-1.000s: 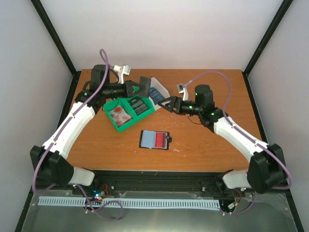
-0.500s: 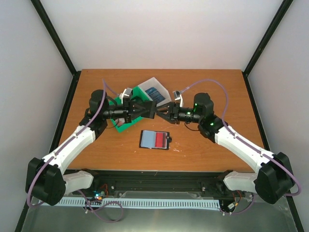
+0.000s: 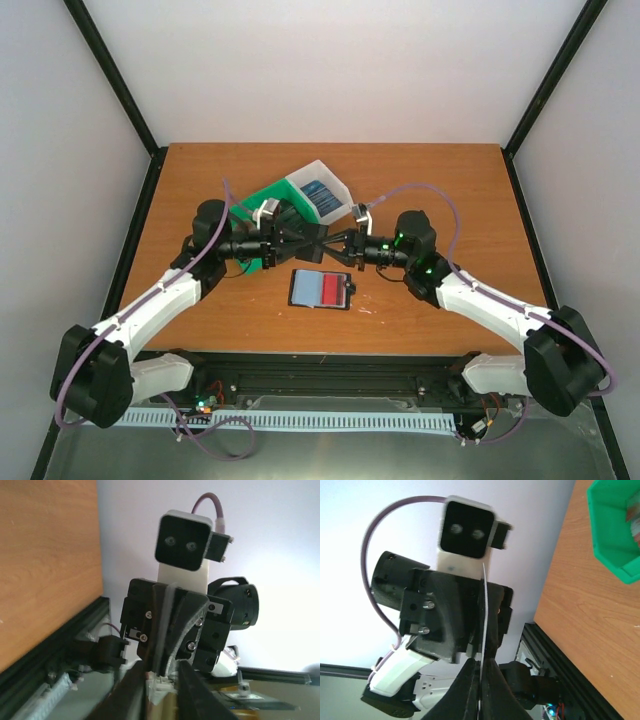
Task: Put the credit cards into the card holder
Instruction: Pick up the credit card from the storage box, then turn over the card slot in the card holder.
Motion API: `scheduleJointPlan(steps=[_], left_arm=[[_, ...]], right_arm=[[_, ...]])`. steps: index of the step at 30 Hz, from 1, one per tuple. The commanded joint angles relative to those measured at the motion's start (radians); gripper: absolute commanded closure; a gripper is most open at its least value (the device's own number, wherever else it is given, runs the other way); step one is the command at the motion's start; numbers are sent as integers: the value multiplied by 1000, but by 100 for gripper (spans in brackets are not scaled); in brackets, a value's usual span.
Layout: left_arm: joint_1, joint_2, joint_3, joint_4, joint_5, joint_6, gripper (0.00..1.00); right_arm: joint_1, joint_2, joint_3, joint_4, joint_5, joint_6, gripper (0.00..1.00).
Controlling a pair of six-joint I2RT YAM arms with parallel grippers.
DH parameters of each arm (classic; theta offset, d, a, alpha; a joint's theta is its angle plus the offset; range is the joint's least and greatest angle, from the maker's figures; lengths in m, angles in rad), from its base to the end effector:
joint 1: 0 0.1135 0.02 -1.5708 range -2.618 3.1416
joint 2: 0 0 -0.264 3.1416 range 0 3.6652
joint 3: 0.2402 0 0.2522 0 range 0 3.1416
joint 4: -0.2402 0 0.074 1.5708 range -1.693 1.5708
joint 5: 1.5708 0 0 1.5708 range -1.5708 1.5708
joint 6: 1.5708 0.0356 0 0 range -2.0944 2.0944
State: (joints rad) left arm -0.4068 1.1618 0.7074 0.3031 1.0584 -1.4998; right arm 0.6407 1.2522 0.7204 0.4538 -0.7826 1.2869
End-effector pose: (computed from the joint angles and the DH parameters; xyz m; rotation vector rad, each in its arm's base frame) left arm 0.2190 -0.1281 0.2883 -0.1845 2.2751 -2.1192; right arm 0.2077 0.1862 0.2840 -0.0875 2.1110 1.9642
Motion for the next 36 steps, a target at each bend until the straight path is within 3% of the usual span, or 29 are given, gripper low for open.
scheduleJointPlan(steps=[1,3,5,7,10,16,22,26,31,36], left_arm=[[-7,-45,21,-92,-71,148,70],[-7,-61,30,-212,-139,260,48],[-7,-74,38,-354,-234,396,35],[-7,-82,31,-449,-321,514,28],[-7,-84,-11,-554,-441,622,26],[-27,6,-99,-503,-460,709,32],[-53,128,-90,-472,-521,745,60],[-55,174,-91,-472,-558,764,70],[-55,233,-85,-472,-586,770,73],[-55,275,-79,-472,-579,777,67]], right_arm=[[6,-3,-54,13,43,-6,97],[7,-12,-72,-25,73,-59,97],[7,-25,-91,-109,113,-139,97],[7,-38,-117,-229,171,-228,97],[7,-35,-155,-345,225,-325,97],[6,73,-196,-379,250,-397,97],[-8,248,-157,-277,225,-409,97],[-13,342,-148,-190,194,-401,97],[-12,387,-146,-109,161,-383,97],[-15,391,-138,-109,160,-390,97]])
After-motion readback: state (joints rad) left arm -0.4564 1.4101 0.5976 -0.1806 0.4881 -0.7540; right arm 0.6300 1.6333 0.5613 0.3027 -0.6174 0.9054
